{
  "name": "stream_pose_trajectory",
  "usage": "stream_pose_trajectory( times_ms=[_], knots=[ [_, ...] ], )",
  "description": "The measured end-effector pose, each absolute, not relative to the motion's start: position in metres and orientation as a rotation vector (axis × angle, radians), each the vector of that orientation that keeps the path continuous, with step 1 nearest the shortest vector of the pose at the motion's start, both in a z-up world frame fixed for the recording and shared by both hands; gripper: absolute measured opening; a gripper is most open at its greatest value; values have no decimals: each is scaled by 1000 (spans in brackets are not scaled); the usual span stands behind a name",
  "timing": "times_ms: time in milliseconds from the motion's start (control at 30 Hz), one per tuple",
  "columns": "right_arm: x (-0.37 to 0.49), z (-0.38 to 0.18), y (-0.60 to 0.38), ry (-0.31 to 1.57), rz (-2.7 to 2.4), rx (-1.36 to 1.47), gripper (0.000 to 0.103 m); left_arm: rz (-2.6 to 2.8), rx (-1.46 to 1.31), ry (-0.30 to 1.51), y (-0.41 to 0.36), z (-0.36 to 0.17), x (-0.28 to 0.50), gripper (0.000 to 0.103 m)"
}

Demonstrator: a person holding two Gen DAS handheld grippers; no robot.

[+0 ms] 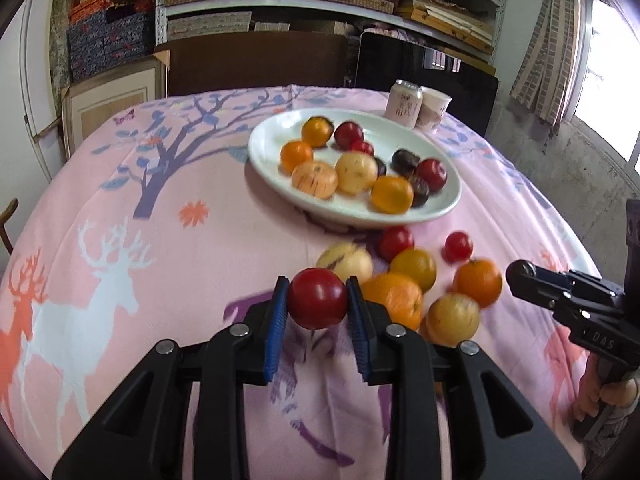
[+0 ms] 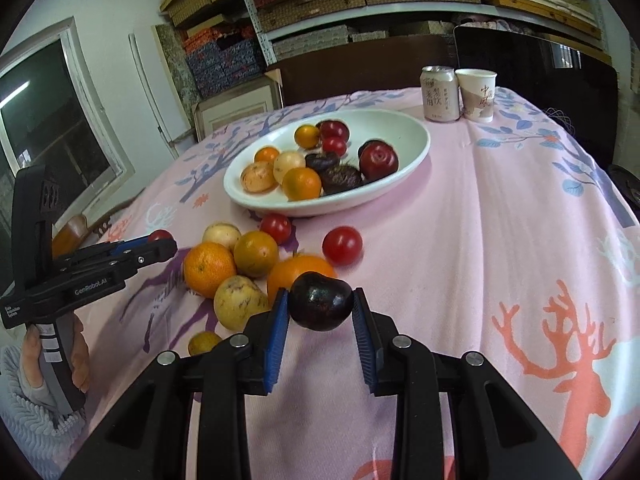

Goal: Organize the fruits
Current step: 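Carry both fruits onto the white plate and open both grippers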

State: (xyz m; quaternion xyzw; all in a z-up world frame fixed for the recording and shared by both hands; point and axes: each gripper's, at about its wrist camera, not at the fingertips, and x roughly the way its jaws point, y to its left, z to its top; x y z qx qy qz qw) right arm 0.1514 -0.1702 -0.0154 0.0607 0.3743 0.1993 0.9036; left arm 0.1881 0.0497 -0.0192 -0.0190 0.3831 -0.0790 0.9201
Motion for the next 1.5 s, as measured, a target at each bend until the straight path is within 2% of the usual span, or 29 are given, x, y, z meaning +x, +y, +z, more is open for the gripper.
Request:
stream_pose_trajectory(
  times_ms=[333,600,767,833,867,933,1067,1133,1200,1300,1400,1500],
  knots=[
    [229,32,-174,748,406,163,32,-230,-27,747,16,21,275,28],
    [324,19,-153,784,383,143,32,-204,-75,823,21,-6,365,28],
    [366,8,-149,813,373,154,34,-215,-96,848,18,-22,392,29],
    [370,4,-153,802,369,186,46,-240,-105,858,18,-27,393,51],
    [372,1,-158,795,363,215,56,-248,-103,849,18,-26,393,55],
    [373,-2,-160,808,370,234,57,-224,-91,823,19,-21,389,72],
    [368,8,-167,784,358,263,57,-208,-102,786,26,-10,380,74],
    [356,17,-168,773,356,264,60,-195,-114,778,31,-7,374,79],
    [343,23,-170,765,354,254,71,-182,-128,780,36,-5,367,82],
    [310,26,-175,749,345,227,79,-158,-129,788,43,-3,349,85],
    [271,18,-188,735,313,212,81,-120,-119,777,54,-6,313,96],
    [241,2,-208,737,269,253,88,-74,-116,791,67,-15,273,97]
  ],
)
